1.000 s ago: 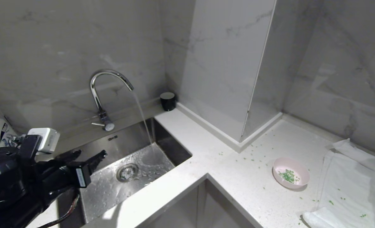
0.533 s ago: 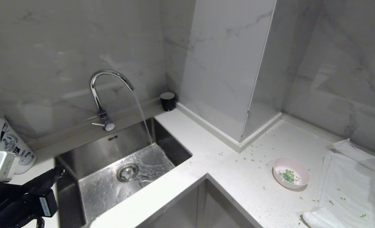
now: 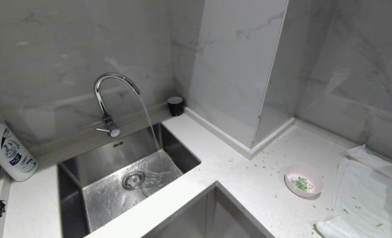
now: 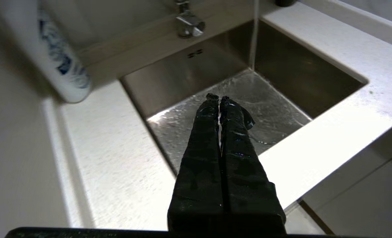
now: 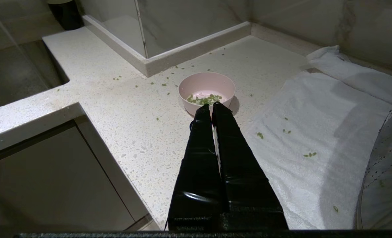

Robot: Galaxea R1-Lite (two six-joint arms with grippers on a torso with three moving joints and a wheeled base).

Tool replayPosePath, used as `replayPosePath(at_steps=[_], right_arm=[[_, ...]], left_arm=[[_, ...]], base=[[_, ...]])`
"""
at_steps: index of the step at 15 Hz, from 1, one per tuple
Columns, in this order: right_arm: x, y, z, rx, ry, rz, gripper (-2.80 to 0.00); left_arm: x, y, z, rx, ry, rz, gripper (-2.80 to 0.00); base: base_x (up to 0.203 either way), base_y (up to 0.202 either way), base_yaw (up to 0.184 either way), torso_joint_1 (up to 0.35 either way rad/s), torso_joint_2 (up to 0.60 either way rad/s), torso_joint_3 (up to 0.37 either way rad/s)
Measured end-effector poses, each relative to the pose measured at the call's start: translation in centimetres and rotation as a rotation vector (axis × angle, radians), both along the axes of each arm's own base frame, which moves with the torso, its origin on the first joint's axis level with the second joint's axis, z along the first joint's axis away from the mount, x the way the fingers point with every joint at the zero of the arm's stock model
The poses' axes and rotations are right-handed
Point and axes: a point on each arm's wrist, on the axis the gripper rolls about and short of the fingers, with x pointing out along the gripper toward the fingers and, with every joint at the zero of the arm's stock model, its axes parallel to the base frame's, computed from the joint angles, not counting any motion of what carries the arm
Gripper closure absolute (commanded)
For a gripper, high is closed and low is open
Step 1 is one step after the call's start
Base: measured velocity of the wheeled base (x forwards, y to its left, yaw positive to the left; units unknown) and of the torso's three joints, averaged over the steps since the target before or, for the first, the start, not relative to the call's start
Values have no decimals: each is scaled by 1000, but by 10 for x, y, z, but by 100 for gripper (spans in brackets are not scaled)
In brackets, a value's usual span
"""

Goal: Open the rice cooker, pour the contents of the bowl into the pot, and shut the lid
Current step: Fill a bowl with water from the tap

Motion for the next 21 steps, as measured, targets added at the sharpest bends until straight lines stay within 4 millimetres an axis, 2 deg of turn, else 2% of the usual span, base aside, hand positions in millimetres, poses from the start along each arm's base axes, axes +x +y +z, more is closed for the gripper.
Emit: replayPosePath(at_steps=[3,6,8,11,14,17,19,21], right_arm=[[0,0,0,0,0,0,0],[0,0,0,0,0,0,0],[0,0,0,2,0,0,0],[-1,0,3,-17,-8,3,0],[-5,1,31,-23,-21,35,0],[11,1,77,-17,55,58,0],[40,1,113,-8,145,61,0],[84,1,146,3,260,52,0]], left_arm=[[-30,2,-4,59,-72,93,0],[-39,2,-32,65,-133,97,0],[-44,0,-57,57,-157,14,0],[-48,-2,-81,11,-91,-81,0],[-51,-2,-84,8,-68,-99,0],[-52,-2,-84,6,-71,-98,0],[-52,-2,-84,7,-70,-94,0],[-52,-2,-84,6,-69,-91,0]], base=[[0,0,0,0,0,0],[0,0,0,0,0,0],[0,0,0,0,0,0],[0,0,0,0,0,0],[0,0,0,0,0,0],[0,0,0,0,0,0],[0,0,0,0,0,0],[0,0,0,0,0,0]])
